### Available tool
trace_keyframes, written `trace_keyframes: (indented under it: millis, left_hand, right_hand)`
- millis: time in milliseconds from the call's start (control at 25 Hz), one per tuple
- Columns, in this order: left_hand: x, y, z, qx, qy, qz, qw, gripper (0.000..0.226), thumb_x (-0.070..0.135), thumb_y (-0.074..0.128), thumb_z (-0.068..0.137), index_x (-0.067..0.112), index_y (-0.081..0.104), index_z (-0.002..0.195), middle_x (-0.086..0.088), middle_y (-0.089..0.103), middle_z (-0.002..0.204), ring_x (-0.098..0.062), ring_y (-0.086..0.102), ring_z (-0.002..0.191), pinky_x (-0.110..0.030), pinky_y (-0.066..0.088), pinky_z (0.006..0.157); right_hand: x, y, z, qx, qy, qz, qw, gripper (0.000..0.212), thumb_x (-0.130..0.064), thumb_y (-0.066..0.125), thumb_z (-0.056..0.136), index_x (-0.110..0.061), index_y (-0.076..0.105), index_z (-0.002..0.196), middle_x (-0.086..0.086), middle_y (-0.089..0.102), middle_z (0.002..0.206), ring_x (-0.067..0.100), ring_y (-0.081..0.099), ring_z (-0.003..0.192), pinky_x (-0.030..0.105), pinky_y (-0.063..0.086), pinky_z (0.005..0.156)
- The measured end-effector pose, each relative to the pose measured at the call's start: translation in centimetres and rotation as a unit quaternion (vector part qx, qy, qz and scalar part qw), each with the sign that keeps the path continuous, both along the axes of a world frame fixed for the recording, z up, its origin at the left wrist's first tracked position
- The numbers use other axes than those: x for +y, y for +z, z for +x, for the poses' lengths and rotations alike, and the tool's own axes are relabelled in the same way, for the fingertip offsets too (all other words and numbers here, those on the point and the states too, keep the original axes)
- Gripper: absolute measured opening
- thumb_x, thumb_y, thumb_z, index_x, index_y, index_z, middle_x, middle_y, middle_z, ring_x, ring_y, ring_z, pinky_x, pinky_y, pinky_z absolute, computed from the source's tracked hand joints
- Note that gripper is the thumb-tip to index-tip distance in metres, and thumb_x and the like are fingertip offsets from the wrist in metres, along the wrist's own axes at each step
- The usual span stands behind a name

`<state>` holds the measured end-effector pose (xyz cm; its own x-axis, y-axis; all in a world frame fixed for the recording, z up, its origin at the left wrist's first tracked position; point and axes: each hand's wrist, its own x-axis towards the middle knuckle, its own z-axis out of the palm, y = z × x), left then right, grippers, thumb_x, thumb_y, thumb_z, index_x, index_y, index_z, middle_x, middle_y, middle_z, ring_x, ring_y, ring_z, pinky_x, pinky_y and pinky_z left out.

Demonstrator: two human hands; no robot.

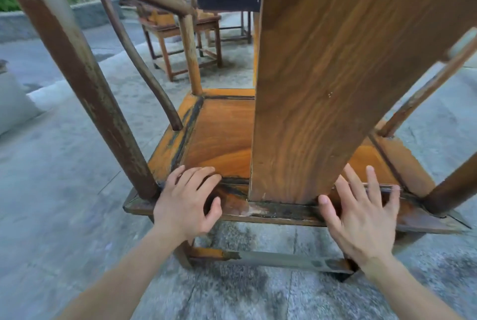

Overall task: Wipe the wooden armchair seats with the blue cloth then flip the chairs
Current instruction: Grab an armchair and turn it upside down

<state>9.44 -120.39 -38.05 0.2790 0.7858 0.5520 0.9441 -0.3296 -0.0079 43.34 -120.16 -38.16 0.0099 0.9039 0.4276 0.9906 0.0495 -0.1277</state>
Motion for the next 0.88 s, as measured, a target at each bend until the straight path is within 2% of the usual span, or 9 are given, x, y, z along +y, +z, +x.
trace_keyframes:
  millis: [160,360,520,680,880]
  left_hand:
    - [7.2,0.4,-4.2,0.03,-0.037,-0.038,0.998,0.046,0.04,0.045,0.086,0.019,0.067,0.121,-0.002,0.065,0.128,-0.025,0.061,0.118,-0.054,0.037,0.11]
    - [14.1,1.1,-7.7,0.042,-0.035,-0.073,0.996,0.05,0.042,0.041,0.085,0.022,0.065,0.124,0.0,0.063,0.13,-0.025,0.058,0.122,-0.054,0.034,0.111]
    - [15.1,1.1,-7.4,0.03,-0.05,-0.081,0.995,0.051,0.042,0.041,0.084,0.02,0.065,0.124,-0.001,0.064,0.129,-0.025,0.058,0.122,-0.051,0.041,0.106]
    - [14.9,0.7,-7.8,0.026,-0.044,-0.079,0.996,0.051,0.044,0.041,0.085,0.023,0.063,0.126,0.001,0.061,0.133,-0.023,0.054,0.126,-0.053,0.038,0.109]
    - [15.3,0.2,-6.7,0.025,-0.036,-0.066,0.997,0.049,0.045,0.041,0.086,0.023,0.062,0.124,0.001,0.06,0.132,-0.024,0.052,0.128,-0.058,0.035,0.11]
  right_hand:
    - [3.0,0.4,-4.2,0.005,-0.04,-0.034,0.999,0.066,-0.069,0.016,0.095,-0.036,0.039,0.147,0.002,0.041,0.158,0.035,0.019,0.153,0.073,0.013,0.114]
    - [6.7,0.6,-8.8,0.004,-0.064,-0.042,0.997,0.074,-0.073,0.005,0.092,-0.04,0.03,0.153,-0.003,0.028,0.164,0.031,0.008,0.155,0.069,0.006,0.118]
    - [7.7,0.4,-8.5,-0.021,-0.077,-0.032,0.996,0.072,-0.072,0.015,0.092,-0.034,0.041,0.148,-0.001,0.037,0.16,0.032,0.018,0.153,0.067,0.011,0.119]
    - [7.7,0.1,-8.6,-0.048,-0.076,-0.009,0.996,0.07,-0.067,0.027,0.091,-0.025,0.059,0.136,0.002,0.05,0.152,0.035,0.033,0.147,0.068,0.024,0.115]
    - [8.9,-0.1,-7.4,-0.058,-0.074,-0.002,0.996,0.069,-0.066,0.028,0.091,-0.021,0.062,0.131,0.003,0.054,0.148,0.035,0.037,0.146,0.07,0.025,0.113]
